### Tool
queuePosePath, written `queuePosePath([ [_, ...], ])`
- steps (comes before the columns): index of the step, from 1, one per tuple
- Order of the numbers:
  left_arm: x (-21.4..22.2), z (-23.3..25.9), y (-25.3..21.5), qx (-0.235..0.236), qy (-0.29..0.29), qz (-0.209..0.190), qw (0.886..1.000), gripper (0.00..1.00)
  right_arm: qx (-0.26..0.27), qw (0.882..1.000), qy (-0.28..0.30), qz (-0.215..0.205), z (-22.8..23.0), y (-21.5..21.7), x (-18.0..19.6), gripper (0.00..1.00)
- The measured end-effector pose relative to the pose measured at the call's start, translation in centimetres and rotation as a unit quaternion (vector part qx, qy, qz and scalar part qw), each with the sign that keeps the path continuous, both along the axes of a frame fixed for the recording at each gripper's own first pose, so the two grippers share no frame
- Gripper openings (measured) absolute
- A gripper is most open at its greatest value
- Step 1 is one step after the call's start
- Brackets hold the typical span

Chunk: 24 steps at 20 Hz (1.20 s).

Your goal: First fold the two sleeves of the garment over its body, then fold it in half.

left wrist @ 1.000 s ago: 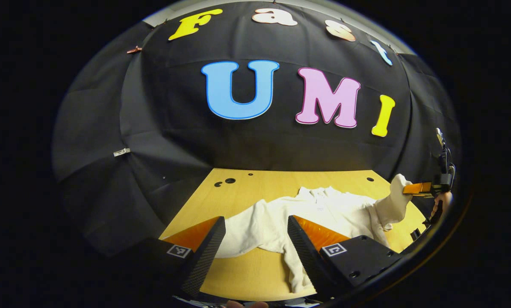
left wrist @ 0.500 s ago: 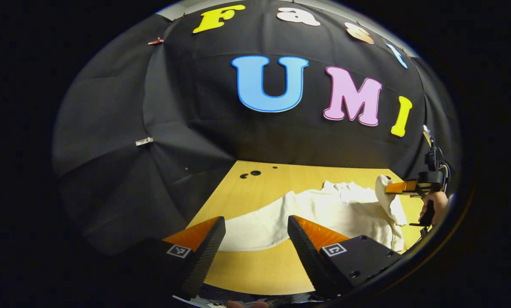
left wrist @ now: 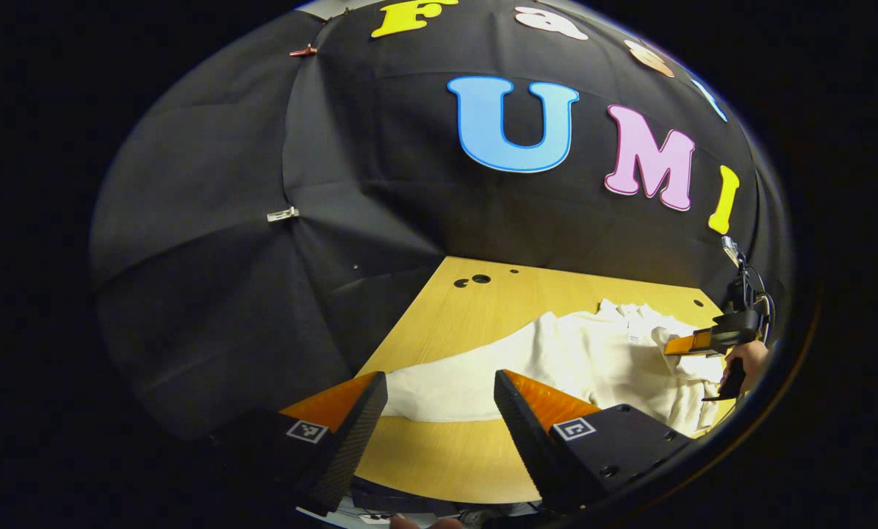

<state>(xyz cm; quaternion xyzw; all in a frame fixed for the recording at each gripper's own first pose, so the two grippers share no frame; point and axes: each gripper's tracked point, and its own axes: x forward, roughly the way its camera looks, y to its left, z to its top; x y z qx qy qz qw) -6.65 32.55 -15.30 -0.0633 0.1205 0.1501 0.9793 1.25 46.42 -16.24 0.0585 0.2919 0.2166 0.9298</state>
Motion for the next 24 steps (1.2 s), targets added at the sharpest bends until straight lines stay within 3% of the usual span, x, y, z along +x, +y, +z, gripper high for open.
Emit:
queuePosePath([
  [4,0.5,-1.3,1.4,-0.005,0.009,0.006,1.000,0.95,-0.020,1.000,0.021,-0.009,-1.7,0.3,0.1,0.16],
  [7,1.0,-1.9,2.1,-0.006,0.013,0.010,1.000,0.95,-0.006,0.999,0.052,0.000,-2.8,1.7,-0.8,0.21],
  [8,1.1,-2.1,2.3,-0.006,0.014,0.011,1.000,0.95,-0.006,0.998,0.059,0.000,-3.1,1.9,-1.2,0.29],
  [9,1.0,-2.2,2.4,-0.005,0.015,0.012,1.000,0.95,-0.007,0.998,0.061,0.001,-3.1,2.0,-1.3,0.31],
  [10,1.0,-2.3,2.5,-0.004,0.016,0.011,1.000,0.95,-0.001,0.998,0.064,0.008,-3.1,2.6,-1.8,0.45],
  [12,1.2,-2.7,2.5,-0.004,0.019,0.009,1.000,0.95,0.024,0.996,0.075,0.031,-2.7,4.2,-3.1,0.25],
  [14,1.4,-3.4,2.4,-0.007,0.025,0.008,1.000,0.95,0.036,0.995,0.075,0.050,-2.0,5.1,-4.2,0.60],
  [16,1.6,-3.8,2.3,-0.013,0.025,0.006,1.000,0.95,0.042,0.995,0.068,0.061,-1.3,5.0,-5.2,0.41],
  [17,1.8,-4.2,2.3,-0.014,0.026,0.005,1.000,0.96,0.044,0.995,0.066,0.065,-0.8,4.7,-5.7,0.52],
  [18,2.1,-4.6,2.5,-0.013,0.028,0.007,0.999,0.95,0.046,0.995,0.062,0.069,-0.3,4.2,-6.2,0.56],
  [24,4.6,-8.2,5.0,-0.030,0.061,0.038,0.997,0.96,0.032,0.997,0.039,0.062,1.8,-1.0,-8.4,0.67],
])
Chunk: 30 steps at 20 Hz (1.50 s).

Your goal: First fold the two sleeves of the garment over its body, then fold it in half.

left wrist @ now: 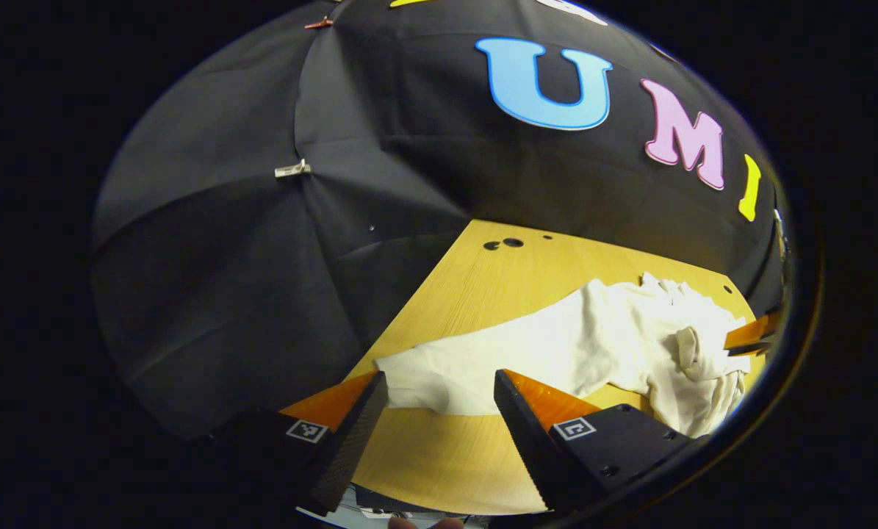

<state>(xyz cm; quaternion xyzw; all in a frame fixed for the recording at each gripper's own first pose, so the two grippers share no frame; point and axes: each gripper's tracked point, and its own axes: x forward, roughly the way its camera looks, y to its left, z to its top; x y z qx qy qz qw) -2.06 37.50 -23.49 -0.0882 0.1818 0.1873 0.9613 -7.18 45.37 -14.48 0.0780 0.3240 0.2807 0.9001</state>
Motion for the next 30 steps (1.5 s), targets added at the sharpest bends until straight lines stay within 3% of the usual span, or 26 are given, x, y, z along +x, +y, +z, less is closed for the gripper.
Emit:
queuePosePath([
  [3,0.9,-2.0,2.3,0.001,0.031,0.027,0.999,0.96,-0.019,1.000,-0.008,-0.009,0.0,-3.3,-0.9,0.70],
  [9,2.8,-4.7,3.1,-0.028,0.075,0.028,0.996,0.95,-0.024,0.999,0.004,-0.048,-0.9,-7.9,-1.5,0.71],
  [15,3.2,-8.4,3.1,-0.083,0.139,0.040,0.986,0.95,-0.013,0.999,0.009,-0.051,-0.7,-8.6,-1.9,0.71],
  [20,4.0,-8.2,2.8,-0.065,0.139,0.016,0.988,0.95,-0.018,0.999,0.018,-0.031,-1.7,-8.0,-2.7,0.71],
  [24,5.1,-7.7,2.0,-0.073,0.131,-0.012,0.989,0.40,-0.023,0.999,0.019,-0.022,-2.1,-8.4,-2.1,0.71],
  [25,5.2,-7.6,2.1,-0.082,0.130,-0.013,0.988,0.15,-0.022,0.999,0.016,-0.022,-2.0,-8.7,-1.9,0.71],
  [30,5.5,-6.8,1.7,-0.075,0.129,-0.011,0.989,0.09,-0.019,1.000,0.004,-0.018,-1.5,-10.6,-1.0,0.71],
])
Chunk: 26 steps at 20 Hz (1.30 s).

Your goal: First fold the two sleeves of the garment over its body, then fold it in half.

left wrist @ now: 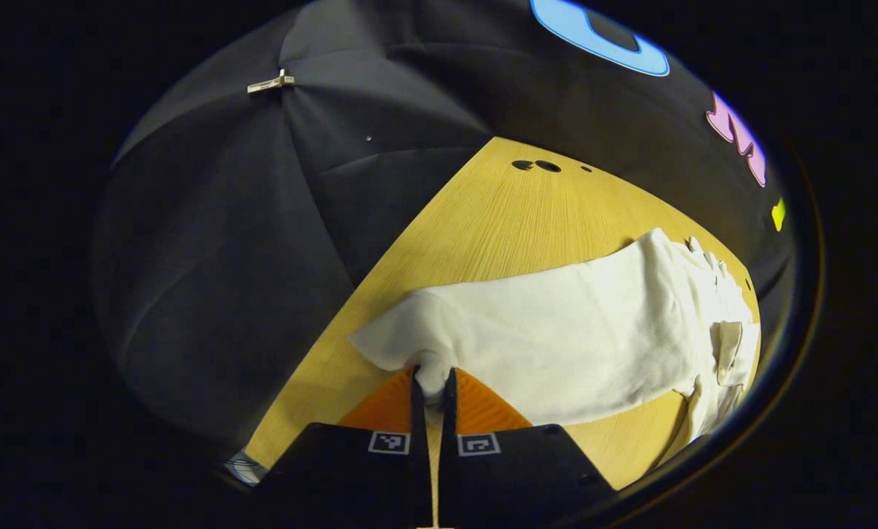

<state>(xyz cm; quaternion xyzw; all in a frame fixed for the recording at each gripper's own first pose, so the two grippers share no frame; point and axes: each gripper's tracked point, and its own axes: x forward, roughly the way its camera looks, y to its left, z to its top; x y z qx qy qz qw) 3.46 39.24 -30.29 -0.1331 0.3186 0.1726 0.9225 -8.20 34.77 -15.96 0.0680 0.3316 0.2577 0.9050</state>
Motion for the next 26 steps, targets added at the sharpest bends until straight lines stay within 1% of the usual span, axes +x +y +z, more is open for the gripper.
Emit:
queuePosePath([
  [1,0.2,0.6,-0.6,0.002,-0.010,-0.002,1.000,0.10,-0.001,1.000,0.000,0.001,-0.1,-0.4,0.1,0.71],
  [5,0.9,4.2,-4.6,0.005,-0.050,-0.029,0.998,0.09,0.002,1.000,0.005,-0.006,-0.2,-2.2,1.1,0.71],
  [8,1.9,8.0,-9.9,-0.012,-0.092,-0.071,0.993,0.09,0.007,1.000,0.006,-0.016,-0.2,-3.6,2.3,0.71],
  [12,3.3,12.2,-16.6,-0.012,-0.125,-0.120,0.985,0.09,0.017,0.999,0.008,-0.027,-0.3,-5.6,3.6,0.71],
  [16,5.5,14.9,-23.7,-0.013,-0.138,-0.165,0.977,0.09,0.018,0.999,0.005,-0.031,-0.2,-7.9,4.5,0.71],
  [20,6.9,15.6,-30.2,-0.003,-0.134,-0.211,0.968,0.09,0.025,0.999,0.006,-0.047,-0.4,-11.0,5.4,0.71],
  [23,8.2,16.1,-34.5,-0.011,-0.134,-0.232,0.963,0.09,0.030,0.998,0.014,-0.054,-0.9,-12.7,5.9,0.71],
  [26,8.8,16.5,-38.3,-0.011,-0.135,-0.249,0.959,0.09,0.034,0.998,0.017,-0.045,-1.1,-13.4,6.4,0.71],
])
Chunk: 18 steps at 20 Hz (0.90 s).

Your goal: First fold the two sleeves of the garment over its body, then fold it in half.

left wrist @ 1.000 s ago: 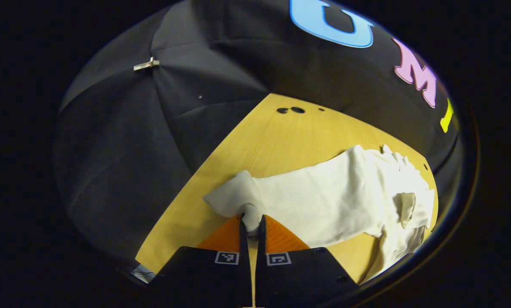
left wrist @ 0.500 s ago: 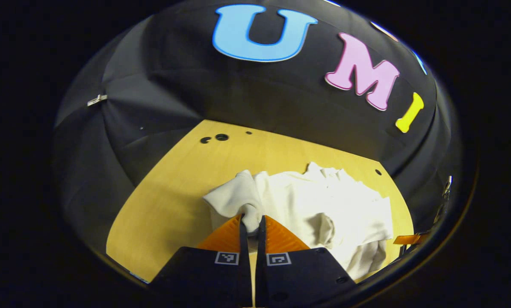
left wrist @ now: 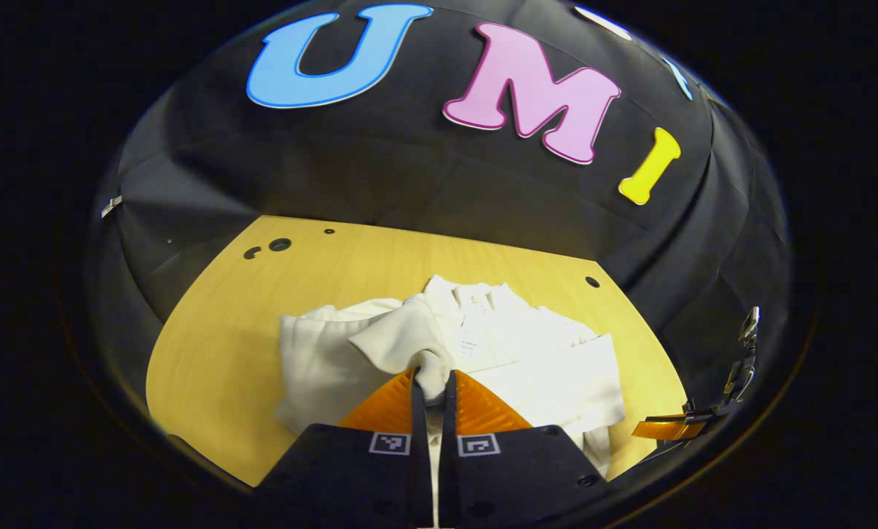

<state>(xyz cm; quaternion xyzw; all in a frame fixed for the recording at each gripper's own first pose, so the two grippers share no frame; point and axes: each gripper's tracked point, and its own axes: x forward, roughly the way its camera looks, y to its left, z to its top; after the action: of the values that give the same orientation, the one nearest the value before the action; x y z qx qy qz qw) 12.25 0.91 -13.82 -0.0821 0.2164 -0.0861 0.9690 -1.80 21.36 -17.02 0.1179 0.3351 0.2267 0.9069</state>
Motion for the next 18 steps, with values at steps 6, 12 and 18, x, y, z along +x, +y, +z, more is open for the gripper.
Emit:
queuePosePath([
  [6,1.5,-1.7,-6.6,0.016,0.012,-0.021,1.000,0.09,-0.013,0.999,0.004,0.046,-0.8,-0.7,0.3,0.71],
  [12,3.6,-4.9,-10.0,0.046,0.033,-0.014,0.998,0.09,-0.026,0.995,0.015,0.094,-1.9,-1.0,0.2,0.83],
  [18,4.4,-8.6,-12.0,0.090,0.051,0.000,0.995,0.09,-0.047,0.991,0.016,0.123,-2.8,-2.3,0.3,0.74],
])
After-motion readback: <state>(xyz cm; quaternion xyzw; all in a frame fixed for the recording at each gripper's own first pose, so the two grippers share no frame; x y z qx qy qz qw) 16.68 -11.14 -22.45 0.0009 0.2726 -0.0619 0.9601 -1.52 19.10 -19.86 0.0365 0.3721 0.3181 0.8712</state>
